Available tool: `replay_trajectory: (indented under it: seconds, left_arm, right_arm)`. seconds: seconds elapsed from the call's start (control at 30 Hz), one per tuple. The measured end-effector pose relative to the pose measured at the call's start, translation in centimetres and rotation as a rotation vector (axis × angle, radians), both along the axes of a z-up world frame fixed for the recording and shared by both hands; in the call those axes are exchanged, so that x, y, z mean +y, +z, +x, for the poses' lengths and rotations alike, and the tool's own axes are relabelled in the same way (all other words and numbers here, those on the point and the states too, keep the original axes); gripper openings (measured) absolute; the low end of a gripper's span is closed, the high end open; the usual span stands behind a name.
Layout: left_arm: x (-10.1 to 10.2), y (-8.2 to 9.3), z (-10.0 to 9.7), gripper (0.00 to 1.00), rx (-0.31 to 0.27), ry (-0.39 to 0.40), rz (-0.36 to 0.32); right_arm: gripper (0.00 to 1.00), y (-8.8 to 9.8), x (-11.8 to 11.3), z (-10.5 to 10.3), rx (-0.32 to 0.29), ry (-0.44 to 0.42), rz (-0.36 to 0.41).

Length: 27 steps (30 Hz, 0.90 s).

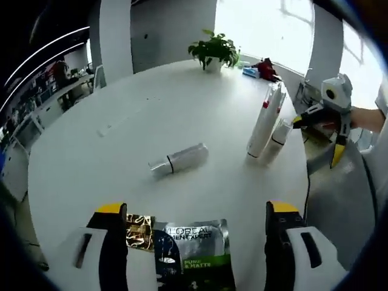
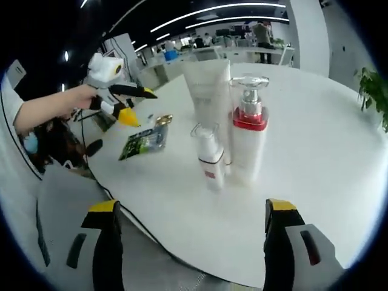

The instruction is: Arrange the skincare products in the storage area until every visible bottle or jar stands upright without overlapping.

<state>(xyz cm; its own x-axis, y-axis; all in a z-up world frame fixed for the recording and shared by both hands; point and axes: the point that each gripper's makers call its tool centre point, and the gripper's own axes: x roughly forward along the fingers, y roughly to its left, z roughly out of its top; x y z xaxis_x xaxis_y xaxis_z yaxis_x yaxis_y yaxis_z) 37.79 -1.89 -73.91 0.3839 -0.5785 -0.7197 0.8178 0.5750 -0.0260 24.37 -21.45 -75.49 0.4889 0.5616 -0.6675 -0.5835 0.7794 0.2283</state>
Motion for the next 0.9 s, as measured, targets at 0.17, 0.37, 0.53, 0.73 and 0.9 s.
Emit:
replay_trajectory:
  seconds: [0.17,0.37,0.53,0.73,0.9]
  left_arm:
    - [-0.6,-1.1,1.7,0.82,-0.017,-0.083,0.047]
    - [-0.7,-2.6,3.9,0.79,-0.055,-0.183,0.110]
    - [-0.6,-3.5,5.6,0.70,-0.072,-0.241,0.154]
    - [-1.1,-4.4,7.6,0.63,-0.092,-0.298,0.204]
    - [-2.1,-5.5,9.2,0.58,-0.090,-0.345,0.243]
  right_arm:
    - [0.98,-0.1,-0.1,-0.2,0.010,-0.008,0.006]
    - [0.98,-0.5,-0.2,-0.3,0.024,-0.007,0.010]
    - [0.98,-0.8,0.1,-0.4,0.034,-0.011,0.019]
    - [0.98,-1.6,0.8,-1.0,0.052,-0.003,0.033]
    - [0.98,-1.9,1.3,-1.2,0.063,0.008,0.032]
